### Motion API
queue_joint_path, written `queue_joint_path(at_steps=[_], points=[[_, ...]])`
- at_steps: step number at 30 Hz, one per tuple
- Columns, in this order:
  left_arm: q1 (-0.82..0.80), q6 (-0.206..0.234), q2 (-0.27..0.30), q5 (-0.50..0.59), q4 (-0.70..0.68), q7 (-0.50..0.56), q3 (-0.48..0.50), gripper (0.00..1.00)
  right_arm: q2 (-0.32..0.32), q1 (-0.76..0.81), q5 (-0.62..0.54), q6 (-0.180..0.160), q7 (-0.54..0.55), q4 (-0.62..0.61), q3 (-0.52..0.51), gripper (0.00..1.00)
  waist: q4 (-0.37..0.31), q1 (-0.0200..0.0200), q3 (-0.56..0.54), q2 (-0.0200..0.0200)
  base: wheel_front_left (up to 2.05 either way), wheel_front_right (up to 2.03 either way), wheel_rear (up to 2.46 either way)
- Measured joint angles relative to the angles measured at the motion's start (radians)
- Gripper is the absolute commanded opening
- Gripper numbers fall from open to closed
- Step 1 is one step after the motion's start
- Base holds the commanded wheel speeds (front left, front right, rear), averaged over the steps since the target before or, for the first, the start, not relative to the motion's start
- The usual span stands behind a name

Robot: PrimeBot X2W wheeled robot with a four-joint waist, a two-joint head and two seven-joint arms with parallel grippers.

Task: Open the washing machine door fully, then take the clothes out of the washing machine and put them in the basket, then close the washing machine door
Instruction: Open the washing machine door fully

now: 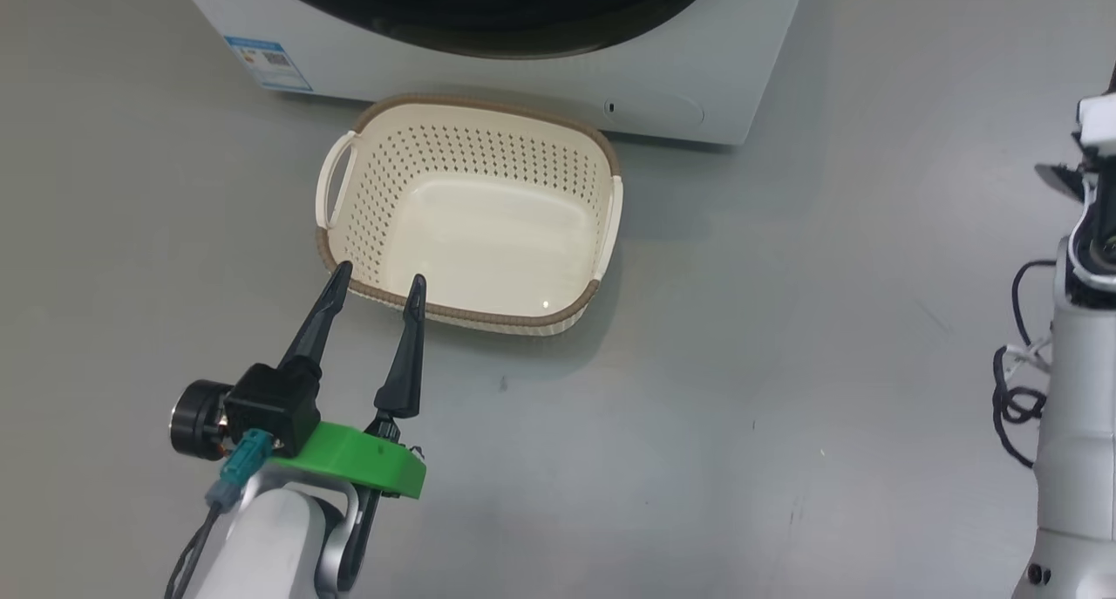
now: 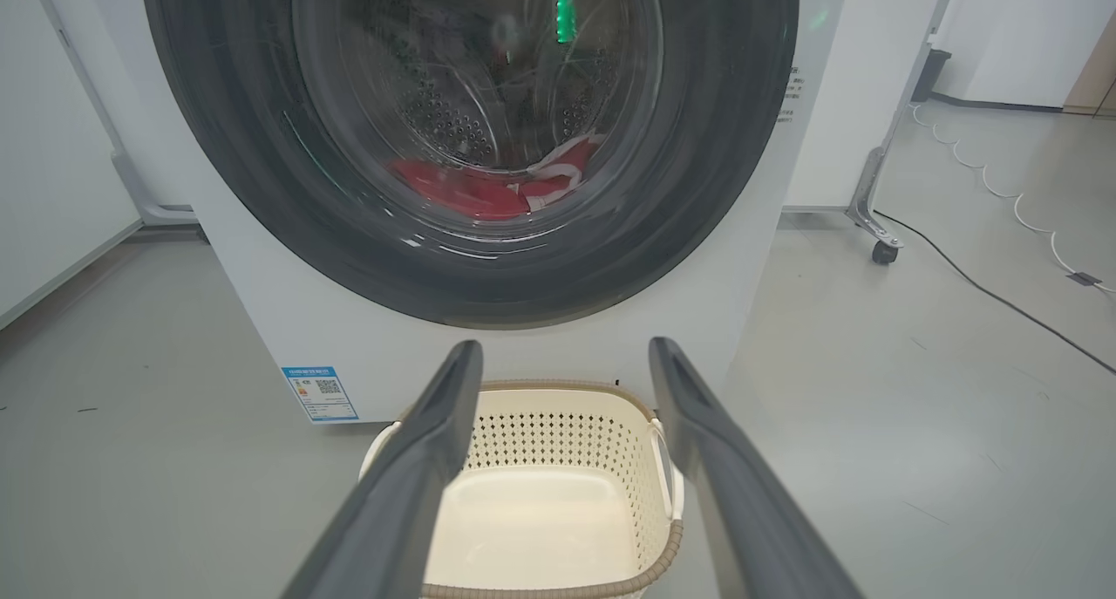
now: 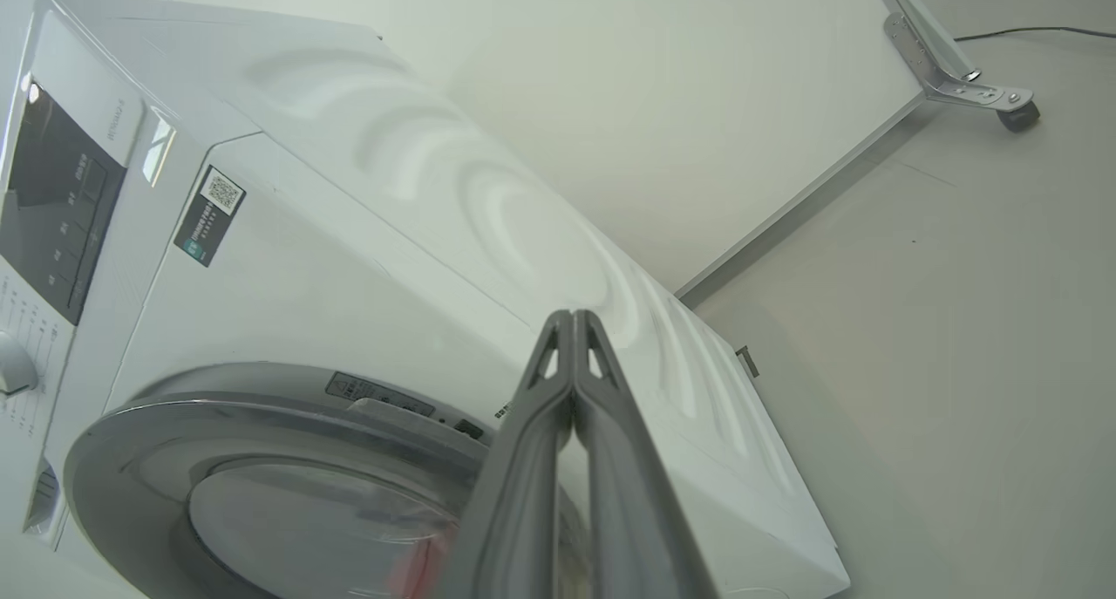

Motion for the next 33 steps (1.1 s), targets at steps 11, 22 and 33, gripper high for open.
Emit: queue_joint_path(at_steps=[11,22,33], points=[[-0.071,-0.009,-0.001,-0.042,-0.015,0.000,-0.017,1.00,-0.037,-0.230,0.044,-0.045,0.130,0.021,0.030,0.00,0.053,0.0001,0.123,0.0000,0.00,0.00,0.00],[-0.127,-0.016,-0.005,-0.077,-0.019,0.000,-0.044,1.00,-0.042,-0.425,0.106,-0.089,0.236,0.094,0.047,0.00,0.117,0.0001,0.210,0.0000,0.00,0.00,0.00],[-0.154,-0.016,-0.010,-0.104,-0.018,0.000,-0.063,1.00,-0.041,-0.560,0.115,-0.106,0.314,0.180,0.089,0.00,0.176,0.0001,0.268,0.0000,0.00,0.00,0.00]])
